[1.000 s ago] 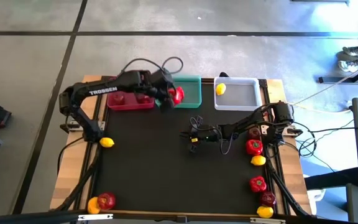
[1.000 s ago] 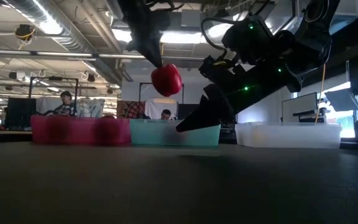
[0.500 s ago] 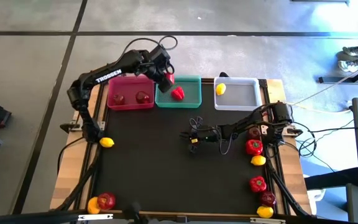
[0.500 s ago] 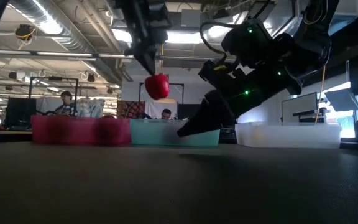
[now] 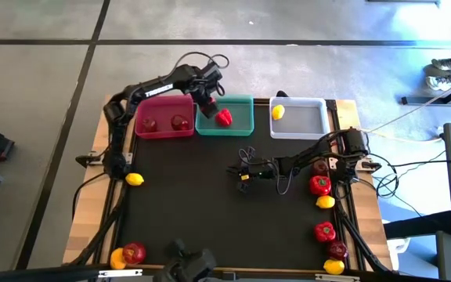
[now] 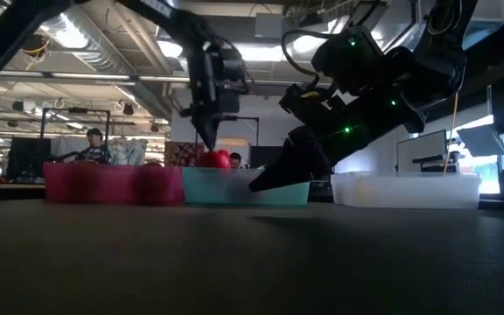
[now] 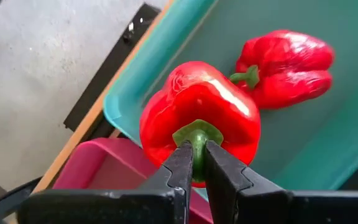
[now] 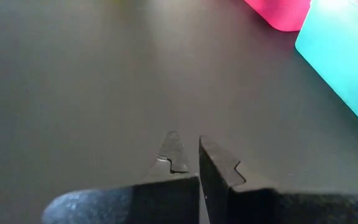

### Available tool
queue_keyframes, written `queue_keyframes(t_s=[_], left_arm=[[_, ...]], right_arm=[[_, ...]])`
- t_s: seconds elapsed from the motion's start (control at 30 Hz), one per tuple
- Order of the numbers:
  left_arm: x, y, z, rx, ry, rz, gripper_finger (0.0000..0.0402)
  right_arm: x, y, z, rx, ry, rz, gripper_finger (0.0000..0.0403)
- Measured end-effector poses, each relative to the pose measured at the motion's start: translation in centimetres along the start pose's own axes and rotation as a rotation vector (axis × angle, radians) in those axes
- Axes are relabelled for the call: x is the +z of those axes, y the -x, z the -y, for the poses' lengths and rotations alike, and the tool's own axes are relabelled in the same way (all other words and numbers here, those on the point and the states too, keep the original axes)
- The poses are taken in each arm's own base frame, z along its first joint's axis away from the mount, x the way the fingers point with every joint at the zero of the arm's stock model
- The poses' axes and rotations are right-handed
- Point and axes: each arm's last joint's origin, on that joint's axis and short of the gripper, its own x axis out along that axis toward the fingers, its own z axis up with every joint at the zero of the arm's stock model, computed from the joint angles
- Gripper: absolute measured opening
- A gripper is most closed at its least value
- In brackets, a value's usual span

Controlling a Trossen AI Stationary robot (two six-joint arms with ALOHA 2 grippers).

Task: Sort produce into baskets
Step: Put the red bell pepper into the green bin, then put the lemon into the white bin

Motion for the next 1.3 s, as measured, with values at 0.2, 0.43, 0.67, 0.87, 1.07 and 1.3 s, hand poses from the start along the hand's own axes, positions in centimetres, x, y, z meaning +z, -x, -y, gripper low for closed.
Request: queue_keyframes(t_s=[0.2,0.43,0.67,0.87,1.07,1.3], left_arm=[[0.3,-2.7,0.5,0.001,-0.035,-0.051,0.0029],[0.5,-3.5,0.3,0.02,-0.046,-0.042,0.0043],[0.7,-3.5,0.2,0.046,-0.037,-0.025,0.0086],[0.7,-3.5,0.2,0.048,-0.036,-0.025,0.0155],[0.7,-2.3,0.0,0.05,-0.036,-0.007,0.0196],[0.6,2.7,0.1,0.028,-0.024,0.075,0.0209]], right_arm=[[0.0,0.0,0.0,0.0,0.0,-0.001,0.0001],[0.0,0.0,0.0,0.0,0.0,-0.001,0.0001],[0.0,0.0,0.0,0.0,0.0,0.0,0.0001],[0.0,0.0,0.0,0.0,0.001,-0.001,0.0001],[0.0,0.0,0.0,0.0,0.0,0.0,0.0001],[0.0,0.0,0.0,0.0,0.001,-0.002,0.0001]])
